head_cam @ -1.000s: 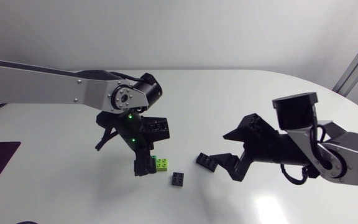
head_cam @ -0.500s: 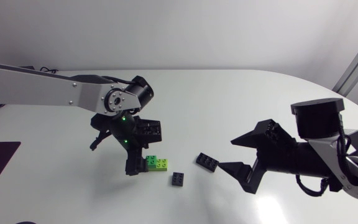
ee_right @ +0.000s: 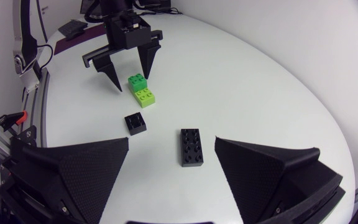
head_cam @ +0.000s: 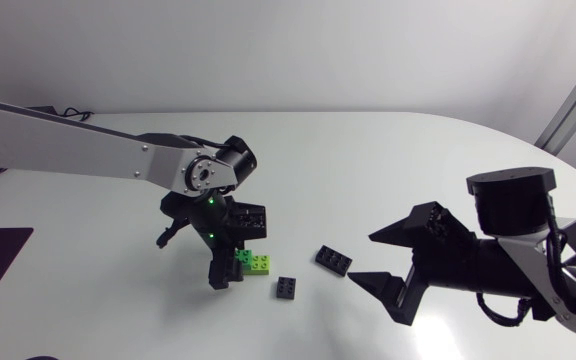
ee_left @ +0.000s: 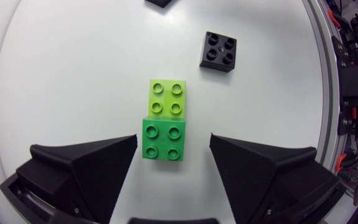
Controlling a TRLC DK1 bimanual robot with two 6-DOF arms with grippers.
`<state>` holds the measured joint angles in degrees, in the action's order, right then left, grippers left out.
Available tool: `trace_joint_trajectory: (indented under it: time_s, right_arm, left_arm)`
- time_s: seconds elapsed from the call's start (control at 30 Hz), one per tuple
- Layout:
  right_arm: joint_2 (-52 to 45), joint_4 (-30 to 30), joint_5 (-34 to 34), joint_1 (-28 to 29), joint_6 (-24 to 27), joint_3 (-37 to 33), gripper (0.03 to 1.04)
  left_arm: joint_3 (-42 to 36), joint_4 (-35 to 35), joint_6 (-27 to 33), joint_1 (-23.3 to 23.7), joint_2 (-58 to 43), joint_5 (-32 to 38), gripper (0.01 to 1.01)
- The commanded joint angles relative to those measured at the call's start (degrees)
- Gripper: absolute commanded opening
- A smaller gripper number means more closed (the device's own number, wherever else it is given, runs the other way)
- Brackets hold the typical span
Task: Separate the duplo bricks
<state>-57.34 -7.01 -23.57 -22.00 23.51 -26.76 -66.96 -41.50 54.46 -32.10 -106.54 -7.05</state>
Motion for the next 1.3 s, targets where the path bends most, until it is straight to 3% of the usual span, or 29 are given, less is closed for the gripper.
trace_joint_trajectory:
  time_s: [0.0,0.17,0.23,0.53,0.73,0.97,1.27]
  right_arm:
    - [0.39,-0.38,0.46,-0.68,-1.27,1.63,1.0]
    - [0.39,-0.38,0.81,-0.94,-1.27,1.45,1.0]
    - [0.3,-0.29,0.98,-1.2,-1.27,1.45,1.0]
    - [0.39,-0.47,1.16,-2.79,-1.62,1.45,1.0]
    - [1.09,-3.01,0.63,-7.36,-0.92,0.05,1.0]
    - [-1.11,-6.35,-7.01,-9.29,-1.01,-5.05,1.0]
    - [-4.45,-6.44,-10.44,-12.01,-0.66,-8.39,1.0]
  left_arm:
    - [0.34,0.36,2.06,-0.16,-1.74,-0.07,0.7]
    - [-0.28,0.63,2.14,0.19,-1.74,-0.25,0.372]
    - [-0.37,0.63,2.14,0.19,-1.56,-0.42,0.285]
    - [0.51,0.63,3.64,0.28,-0.6,-1.12,0.267]
    - [0.6,-1.66,5.57,0.46,5.47,-4.9,0.256]
    - [-0.8,-7.37,6.89,0.9,14.26,-12.2,0.256]
    - [1.83,-10.71,4.96,-5.17,23.22,-18.62,0.257]
